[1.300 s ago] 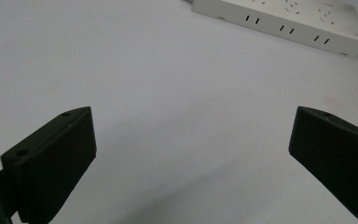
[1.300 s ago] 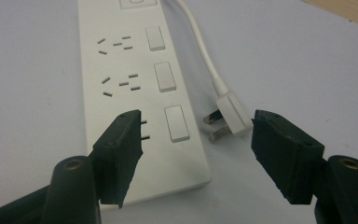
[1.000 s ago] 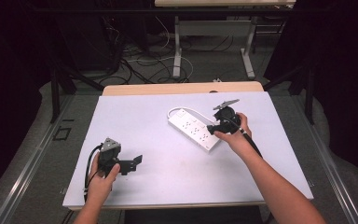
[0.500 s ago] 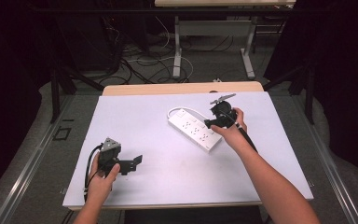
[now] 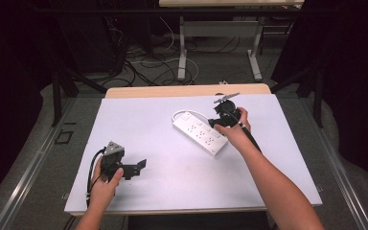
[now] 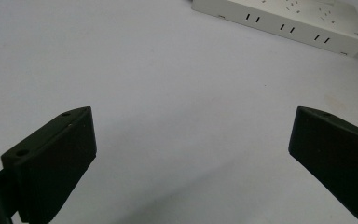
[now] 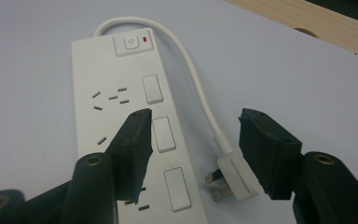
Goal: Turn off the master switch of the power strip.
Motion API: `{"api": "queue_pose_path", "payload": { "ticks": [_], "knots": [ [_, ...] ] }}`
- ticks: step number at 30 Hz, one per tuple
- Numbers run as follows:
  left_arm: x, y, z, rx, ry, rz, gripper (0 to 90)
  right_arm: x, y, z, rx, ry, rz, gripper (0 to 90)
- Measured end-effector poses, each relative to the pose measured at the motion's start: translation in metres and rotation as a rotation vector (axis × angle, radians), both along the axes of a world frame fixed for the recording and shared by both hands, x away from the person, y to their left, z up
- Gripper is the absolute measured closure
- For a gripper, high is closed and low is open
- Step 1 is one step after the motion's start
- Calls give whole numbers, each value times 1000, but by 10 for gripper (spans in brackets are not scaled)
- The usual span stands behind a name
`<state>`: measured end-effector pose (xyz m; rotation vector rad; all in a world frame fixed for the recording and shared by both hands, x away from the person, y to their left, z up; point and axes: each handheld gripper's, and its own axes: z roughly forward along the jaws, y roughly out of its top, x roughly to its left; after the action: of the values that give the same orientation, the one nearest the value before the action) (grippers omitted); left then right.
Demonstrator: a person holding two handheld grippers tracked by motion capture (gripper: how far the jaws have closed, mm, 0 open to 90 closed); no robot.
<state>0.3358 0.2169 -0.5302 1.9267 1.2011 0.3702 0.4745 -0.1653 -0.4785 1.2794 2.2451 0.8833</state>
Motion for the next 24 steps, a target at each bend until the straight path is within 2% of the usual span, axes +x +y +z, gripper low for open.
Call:
{"api": "queue_pose_path", "payload": {
  "ticks": [9,11,16,19,20,21,23,24],
  "knots": [
    [1,1,-1,-1,-5,1,10,7,3,1,1,-6,-1,504],
    [0,1,0,2,0,-1,10,8,5,2,2,13,-6,529],
    [1,1,0,5,-2,-4,10,11,8,3,-2,12,-7,578],
    [1,1,-1,-1,-7,3,10,14,10,2,-6,8,-4,626],
    [1,1,-1,-9,-7,9,10,15,13,1,-6,18,0,669],
    [1,1,-1,-12,-8,10,10,15,13,1,-6,18,0,669],
    [1,3,-1,5,-3,-1,10,16,15,1,-15,15,13,739],
    [1,3,-1,10,-2,-1,10,16,15,1,-15,15,13,739]
  ]
}}
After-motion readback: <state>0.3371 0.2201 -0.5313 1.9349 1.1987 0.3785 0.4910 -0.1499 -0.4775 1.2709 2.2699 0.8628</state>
